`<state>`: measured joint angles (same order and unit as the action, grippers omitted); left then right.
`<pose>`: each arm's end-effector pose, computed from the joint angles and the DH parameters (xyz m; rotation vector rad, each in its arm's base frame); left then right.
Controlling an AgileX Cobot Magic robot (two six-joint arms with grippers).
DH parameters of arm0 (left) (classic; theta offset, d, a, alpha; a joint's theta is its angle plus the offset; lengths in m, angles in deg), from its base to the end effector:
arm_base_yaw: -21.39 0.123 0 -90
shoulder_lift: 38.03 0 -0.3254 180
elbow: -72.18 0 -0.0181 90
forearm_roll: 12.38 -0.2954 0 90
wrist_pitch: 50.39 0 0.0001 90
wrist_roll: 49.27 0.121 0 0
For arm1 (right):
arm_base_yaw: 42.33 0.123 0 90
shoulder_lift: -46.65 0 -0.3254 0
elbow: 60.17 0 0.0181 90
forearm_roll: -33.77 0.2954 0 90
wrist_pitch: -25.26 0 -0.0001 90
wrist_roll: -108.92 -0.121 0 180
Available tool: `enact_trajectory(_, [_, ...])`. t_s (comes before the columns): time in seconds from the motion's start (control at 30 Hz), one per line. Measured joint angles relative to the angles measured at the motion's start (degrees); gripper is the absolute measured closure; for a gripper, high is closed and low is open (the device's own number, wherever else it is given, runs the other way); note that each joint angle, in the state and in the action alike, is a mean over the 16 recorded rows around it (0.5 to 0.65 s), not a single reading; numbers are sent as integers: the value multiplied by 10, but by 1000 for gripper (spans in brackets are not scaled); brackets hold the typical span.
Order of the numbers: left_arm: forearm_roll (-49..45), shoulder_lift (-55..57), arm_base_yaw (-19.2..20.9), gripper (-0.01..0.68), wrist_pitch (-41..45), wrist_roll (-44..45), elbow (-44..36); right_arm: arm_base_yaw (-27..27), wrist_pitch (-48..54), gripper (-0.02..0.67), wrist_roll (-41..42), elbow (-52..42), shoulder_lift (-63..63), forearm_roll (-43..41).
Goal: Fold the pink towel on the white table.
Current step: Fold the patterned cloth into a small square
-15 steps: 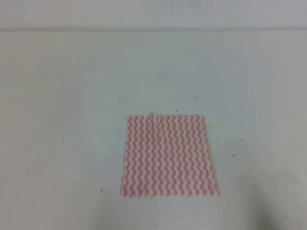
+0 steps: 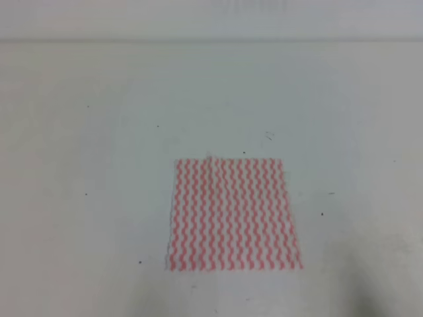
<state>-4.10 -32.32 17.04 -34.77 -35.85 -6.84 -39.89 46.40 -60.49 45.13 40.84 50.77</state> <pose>0.0871 -0.0113 0.1790 0.1775 1.7396 -0.0200 0.0822 0.0163 0.1998 -0.0326 1.7619 0.1915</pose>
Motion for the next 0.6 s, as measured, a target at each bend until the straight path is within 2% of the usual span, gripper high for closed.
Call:
enact_trajectory(0.4, [30, 4, 0, 673, -42, -4, 3, 0, -5, 651, 19, 0, 3, -25])
enact_trajectory(0.6, [90, 0, 0, 673, -87, -32, -1, 0, -42, 651, 47, 0, 1, -63])
